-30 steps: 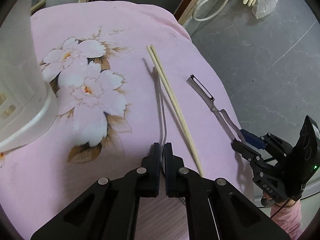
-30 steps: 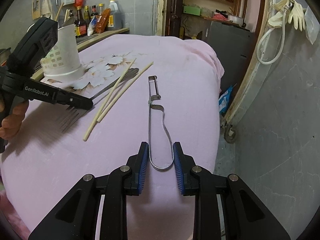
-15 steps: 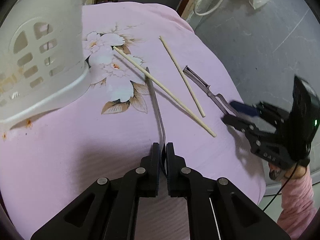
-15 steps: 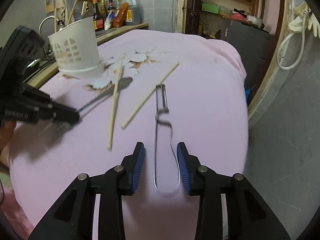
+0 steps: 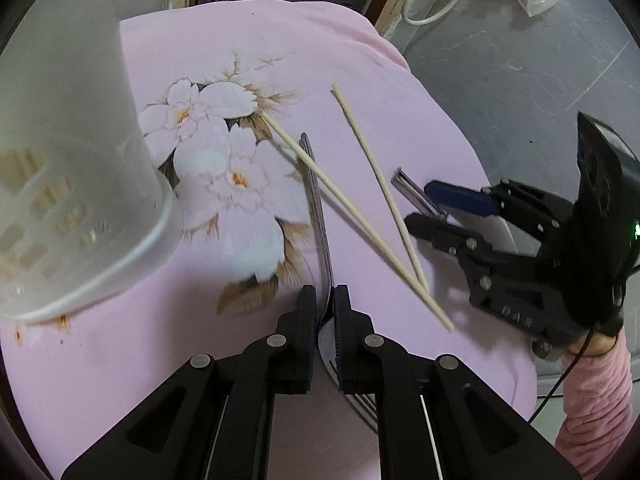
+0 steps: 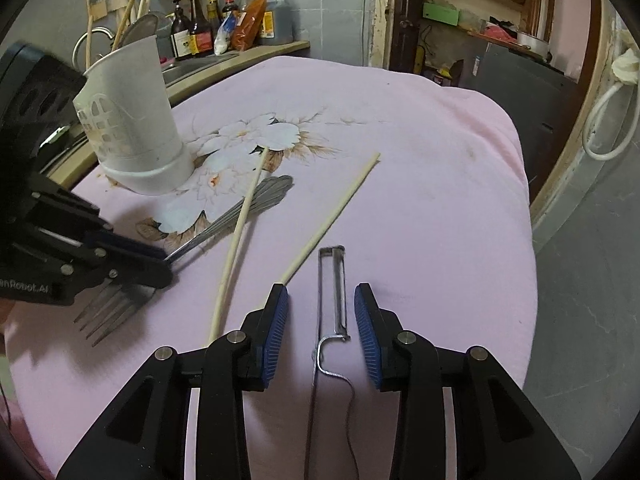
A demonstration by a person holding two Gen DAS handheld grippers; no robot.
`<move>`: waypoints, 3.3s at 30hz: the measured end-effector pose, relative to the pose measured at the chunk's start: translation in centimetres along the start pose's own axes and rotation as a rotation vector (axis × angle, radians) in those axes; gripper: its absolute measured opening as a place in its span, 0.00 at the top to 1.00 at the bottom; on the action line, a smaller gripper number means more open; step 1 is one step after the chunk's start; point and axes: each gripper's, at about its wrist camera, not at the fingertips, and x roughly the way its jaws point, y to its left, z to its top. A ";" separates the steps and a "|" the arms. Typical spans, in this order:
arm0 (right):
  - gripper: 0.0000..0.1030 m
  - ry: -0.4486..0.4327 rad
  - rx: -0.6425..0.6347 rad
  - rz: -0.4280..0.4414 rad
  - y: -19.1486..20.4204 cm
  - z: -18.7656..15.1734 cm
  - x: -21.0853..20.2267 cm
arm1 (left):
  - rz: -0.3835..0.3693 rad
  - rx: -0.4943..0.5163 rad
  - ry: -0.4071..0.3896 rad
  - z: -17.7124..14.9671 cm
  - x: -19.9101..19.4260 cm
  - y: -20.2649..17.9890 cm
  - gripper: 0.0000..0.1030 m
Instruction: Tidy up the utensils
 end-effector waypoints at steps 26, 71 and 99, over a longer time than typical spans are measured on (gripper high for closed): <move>0.89 0.092 -0.052 -0.064 1.2 0.8 0.8 | 0.072 0.022 -0.006 1.4 0.7 1.1 0.97; 0.90 -0.585 0.023 -0.086 7.1 -5.3 -10.5 | 0.098 -0.038 -0.754 -13.2 -9.7 -1.0 1.00; 0.90 -1.057 0.072 0.068 11.3 4.4 -15.9 | 0.131 -0.060 -1.162 -10.3 -17.9 2.7 1.00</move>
